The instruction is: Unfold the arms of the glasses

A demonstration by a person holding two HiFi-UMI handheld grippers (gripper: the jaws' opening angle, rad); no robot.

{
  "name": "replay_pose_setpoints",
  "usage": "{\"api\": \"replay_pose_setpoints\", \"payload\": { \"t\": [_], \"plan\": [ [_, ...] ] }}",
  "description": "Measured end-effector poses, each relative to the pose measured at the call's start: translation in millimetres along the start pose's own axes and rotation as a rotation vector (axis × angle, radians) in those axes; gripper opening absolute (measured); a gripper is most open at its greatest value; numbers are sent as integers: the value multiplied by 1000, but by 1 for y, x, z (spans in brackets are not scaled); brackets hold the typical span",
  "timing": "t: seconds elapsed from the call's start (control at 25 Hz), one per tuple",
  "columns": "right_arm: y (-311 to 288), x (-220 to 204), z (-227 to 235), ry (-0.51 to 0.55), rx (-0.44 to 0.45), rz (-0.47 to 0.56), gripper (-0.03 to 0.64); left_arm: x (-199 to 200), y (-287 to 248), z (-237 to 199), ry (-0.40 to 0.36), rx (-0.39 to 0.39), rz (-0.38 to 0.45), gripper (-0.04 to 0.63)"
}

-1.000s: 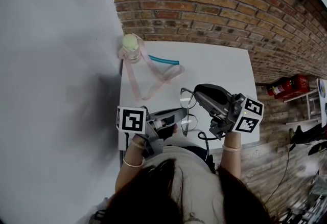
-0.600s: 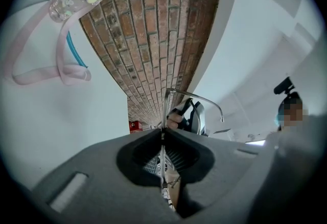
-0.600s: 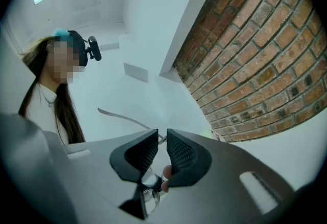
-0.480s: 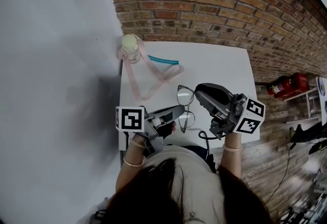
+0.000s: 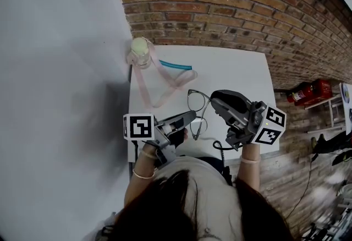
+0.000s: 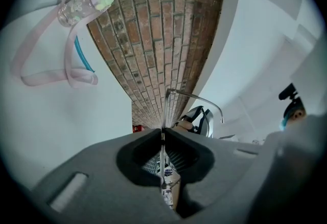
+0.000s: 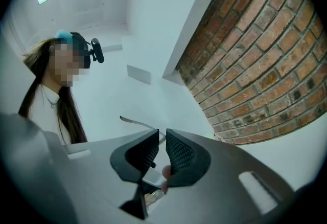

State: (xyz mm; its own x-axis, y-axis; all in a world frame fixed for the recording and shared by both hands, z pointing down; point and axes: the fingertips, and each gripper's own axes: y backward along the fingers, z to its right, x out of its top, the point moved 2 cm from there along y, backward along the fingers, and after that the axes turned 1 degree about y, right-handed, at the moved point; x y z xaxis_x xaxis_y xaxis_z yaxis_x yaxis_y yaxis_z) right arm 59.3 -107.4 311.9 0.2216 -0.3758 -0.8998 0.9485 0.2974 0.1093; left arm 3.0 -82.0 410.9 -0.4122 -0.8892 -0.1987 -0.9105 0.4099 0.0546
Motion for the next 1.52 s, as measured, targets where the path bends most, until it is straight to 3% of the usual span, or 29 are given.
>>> {"api": "replay_pose_setpoints", "payload": {
  "t": [0.12,0.24,0.56,0.84,1.52],
  "plan": [
    [0,2,-2,5,5,1,40,1,-1,3,31,-17,21,23],
    [0,2,-4,10,10,2,40,4,3,-7,-6,21,21,23],
    [-1,3,-6,14,25,6,38,9,7,-12,4,40,45,23],
    [-1,5,-11,15,45,11,37,11,3,-1,80,-35,92,23],
    [0,6,-22,20,79,16,37,19,10,-6,91,-21,144,23]
  ]
}}
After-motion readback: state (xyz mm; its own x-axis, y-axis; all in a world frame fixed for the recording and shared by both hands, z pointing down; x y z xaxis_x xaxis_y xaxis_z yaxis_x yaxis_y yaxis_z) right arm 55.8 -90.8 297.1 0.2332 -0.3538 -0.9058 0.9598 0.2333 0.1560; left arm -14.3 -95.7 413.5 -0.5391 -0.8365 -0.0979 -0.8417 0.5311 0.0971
